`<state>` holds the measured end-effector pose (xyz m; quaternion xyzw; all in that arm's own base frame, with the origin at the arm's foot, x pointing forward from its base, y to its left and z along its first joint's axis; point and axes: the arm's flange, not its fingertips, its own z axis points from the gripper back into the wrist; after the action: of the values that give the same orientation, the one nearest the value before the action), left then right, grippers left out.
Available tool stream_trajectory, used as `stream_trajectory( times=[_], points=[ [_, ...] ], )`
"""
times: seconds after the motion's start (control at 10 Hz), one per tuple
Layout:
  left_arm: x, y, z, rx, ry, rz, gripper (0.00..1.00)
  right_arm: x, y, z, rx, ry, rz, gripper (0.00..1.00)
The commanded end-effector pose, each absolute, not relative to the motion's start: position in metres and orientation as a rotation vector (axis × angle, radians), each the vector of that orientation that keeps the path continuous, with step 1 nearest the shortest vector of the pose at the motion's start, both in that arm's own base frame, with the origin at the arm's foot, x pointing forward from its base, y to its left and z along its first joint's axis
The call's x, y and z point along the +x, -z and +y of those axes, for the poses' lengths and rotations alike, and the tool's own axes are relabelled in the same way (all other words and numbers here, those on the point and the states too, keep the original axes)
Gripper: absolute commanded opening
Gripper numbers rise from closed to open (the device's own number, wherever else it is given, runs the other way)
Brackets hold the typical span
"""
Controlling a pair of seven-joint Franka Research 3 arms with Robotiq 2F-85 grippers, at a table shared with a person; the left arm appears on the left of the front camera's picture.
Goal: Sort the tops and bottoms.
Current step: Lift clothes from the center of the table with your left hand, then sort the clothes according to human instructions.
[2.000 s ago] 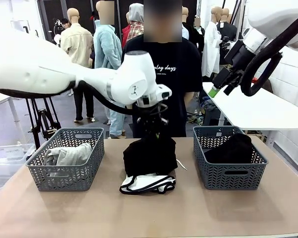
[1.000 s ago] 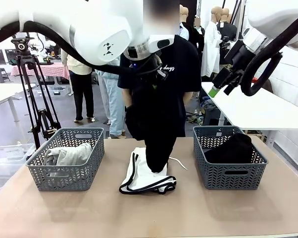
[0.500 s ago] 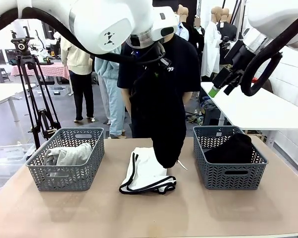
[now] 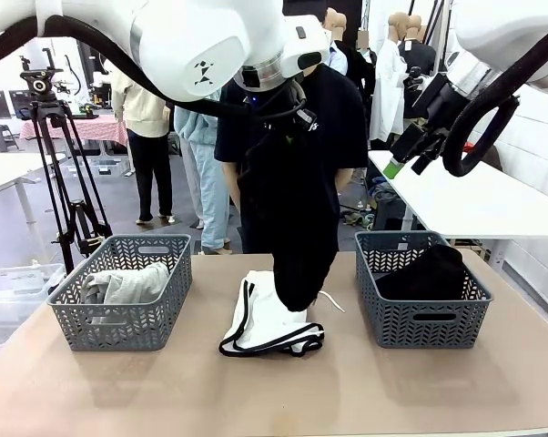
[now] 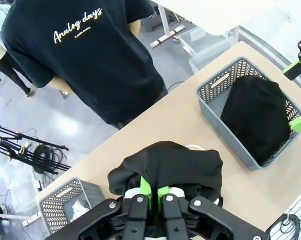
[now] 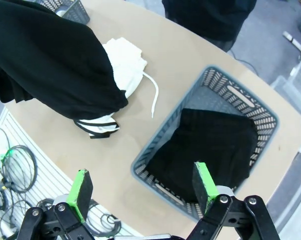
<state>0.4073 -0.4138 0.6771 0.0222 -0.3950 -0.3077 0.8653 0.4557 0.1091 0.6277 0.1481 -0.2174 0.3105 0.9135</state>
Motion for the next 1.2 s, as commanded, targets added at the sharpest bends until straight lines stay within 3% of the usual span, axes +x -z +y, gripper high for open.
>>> stream_trajectory(
  times=[0.0, 1.1],
  points=[
    [0.4059, -0.6806, -0.4111, 0.049, 0.646, -0.835, 0.0, 0.4529, -0.6234, 0.1095, 0.292, -0.629, -0.449, 1.0],
    [0.4059, -0.6806, -0.4111, 0.049, 0.646, -0.835, 0.0, 0.4529, -0.6234, 0.1095, 0.292, -0.629, -0.449, 1.0]
  ],
)
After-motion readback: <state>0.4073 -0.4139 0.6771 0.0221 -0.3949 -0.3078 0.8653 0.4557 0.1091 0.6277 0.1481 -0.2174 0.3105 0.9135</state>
